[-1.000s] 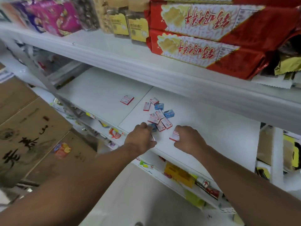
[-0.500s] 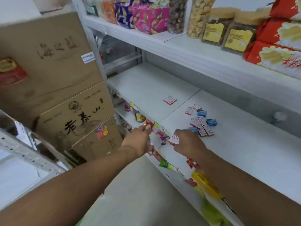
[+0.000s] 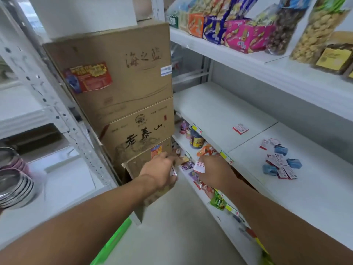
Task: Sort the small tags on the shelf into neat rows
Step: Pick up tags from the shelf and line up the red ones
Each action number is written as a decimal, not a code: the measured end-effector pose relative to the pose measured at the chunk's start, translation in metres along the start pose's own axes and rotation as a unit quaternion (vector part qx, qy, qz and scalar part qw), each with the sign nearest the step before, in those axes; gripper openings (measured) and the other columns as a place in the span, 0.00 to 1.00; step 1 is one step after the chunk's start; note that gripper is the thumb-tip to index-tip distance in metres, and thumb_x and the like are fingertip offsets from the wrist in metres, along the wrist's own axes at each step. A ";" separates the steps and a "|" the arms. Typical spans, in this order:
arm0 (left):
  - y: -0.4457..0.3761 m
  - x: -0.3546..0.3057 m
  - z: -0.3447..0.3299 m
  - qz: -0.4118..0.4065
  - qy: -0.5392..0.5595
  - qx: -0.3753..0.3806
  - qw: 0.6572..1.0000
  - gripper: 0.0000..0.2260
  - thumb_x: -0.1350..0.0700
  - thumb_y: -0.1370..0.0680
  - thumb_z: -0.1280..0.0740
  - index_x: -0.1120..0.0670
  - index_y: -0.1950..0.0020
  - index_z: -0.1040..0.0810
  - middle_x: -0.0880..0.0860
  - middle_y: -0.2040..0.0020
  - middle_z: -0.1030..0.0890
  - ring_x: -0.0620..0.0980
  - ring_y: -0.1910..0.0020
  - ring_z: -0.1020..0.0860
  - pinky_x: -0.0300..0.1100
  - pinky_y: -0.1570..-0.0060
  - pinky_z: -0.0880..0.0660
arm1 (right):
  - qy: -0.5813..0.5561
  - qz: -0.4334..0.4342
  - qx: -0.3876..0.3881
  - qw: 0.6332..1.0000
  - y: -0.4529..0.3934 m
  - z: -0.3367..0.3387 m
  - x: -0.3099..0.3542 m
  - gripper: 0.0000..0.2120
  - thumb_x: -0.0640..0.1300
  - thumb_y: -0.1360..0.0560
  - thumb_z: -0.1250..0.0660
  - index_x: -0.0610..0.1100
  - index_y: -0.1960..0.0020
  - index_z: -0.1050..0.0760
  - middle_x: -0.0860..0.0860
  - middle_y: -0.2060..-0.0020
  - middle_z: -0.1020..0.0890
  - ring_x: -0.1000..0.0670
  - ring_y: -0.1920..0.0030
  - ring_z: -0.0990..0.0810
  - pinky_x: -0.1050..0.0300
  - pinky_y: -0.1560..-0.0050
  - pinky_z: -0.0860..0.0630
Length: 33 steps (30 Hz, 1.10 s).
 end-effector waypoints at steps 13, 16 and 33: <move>0.055 0.040 0.025 0.139 0.007 -0.015 0.990 0.27 0.39 0.25 0.24 0.46 0.29 0.24 0.48 0.35 0.21 0.50 0.42 0.21 0.50 0.42 0.18 | 0.000 0.120 0.041 0.992 -0.035 -0.011 0.058 0.19 0.47 0.29 0.24 0.54 0.40 0.24 0.50 0.47 0.18 0.45 0.47 0.18 0.54 0.56 0.22; 0.052 0.035 0.026 0.143 0.005 -0.029 0.989 0.26 0.40 0.25 0.23 0.45 0.29 0.23 0.47 0.38 0.21 0.49 0.45 0.22 0.48 0.44 0.18 | 0.010 0.133 0.045 0.990 -0.038 -0.011 0.055 0.22 0.47 0.29 0.24 0.53 0.37 0.24 0.49 0.45 0.18 0.44 0.46 0.18 0.50 0.50 0.18; -0.054 0.059 0.026 0.044 0.003 0.000 0.999 0.26 0.41 0.23 0.25 0.44 0.26 0.23 0.50 0.28 0.25 0.54 0.31 0.24 0.54 0.33 0.22 | -0.005 0.051 0.019 0.999 -0.104 -0.006 0.041 0.16 0.48 0.29 0.25 0.51 0.44 0.23 0.51 0.54 0.18 0.47 0.51 0.17 0.57 0.60 0.23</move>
Point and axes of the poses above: each hand's wrist, its own y-axis away from the middle knuckle, its own z-axis out of the back of the hand, x = y × z, the point moved 5 cm from there along -y, towards the middle knuckle
